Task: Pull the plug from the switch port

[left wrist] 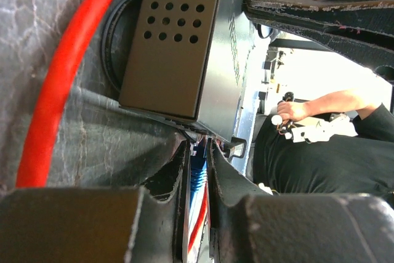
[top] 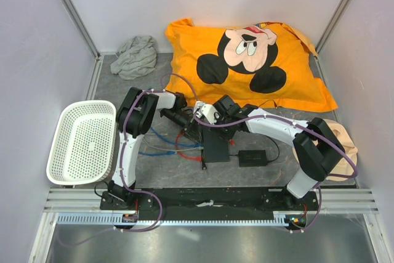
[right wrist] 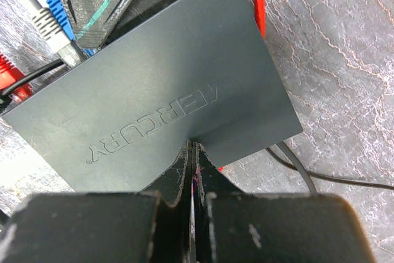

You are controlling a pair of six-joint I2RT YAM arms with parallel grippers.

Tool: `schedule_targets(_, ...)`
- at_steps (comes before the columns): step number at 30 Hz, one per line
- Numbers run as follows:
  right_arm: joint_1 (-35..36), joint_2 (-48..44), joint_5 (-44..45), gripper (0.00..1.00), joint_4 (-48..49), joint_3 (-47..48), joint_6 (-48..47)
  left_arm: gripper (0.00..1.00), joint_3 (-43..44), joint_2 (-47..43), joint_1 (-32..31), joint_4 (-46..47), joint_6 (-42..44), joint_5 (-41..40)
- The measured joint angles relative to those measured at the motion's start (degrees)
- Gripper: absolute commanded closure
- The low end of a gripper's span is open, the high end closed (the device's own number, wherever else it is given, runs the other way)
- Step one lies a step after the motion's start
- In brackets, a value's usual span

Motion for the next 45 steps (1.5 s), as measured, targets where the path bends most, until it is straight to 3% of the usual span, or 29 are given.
schedule_targets(32,0.0,0.4,-0.6,1.0,0.0,0.4,0.0,0.98,-2.1,-2.4,5.3,-4.9,0.9,-8.3)
schedule_targets(38,0.0,0.5,-0.6,1.0,0.0,0.4,0.0,0.98,3.5,-3.8,9.4,-6.3,2.3,-12.1)
schedule_targets(45,0.1,1.0,-0.6,1.0,-0.7,1.1,0.0,0.98,15.2,-5.2,15.0,-15.6,9.4,-13.6)
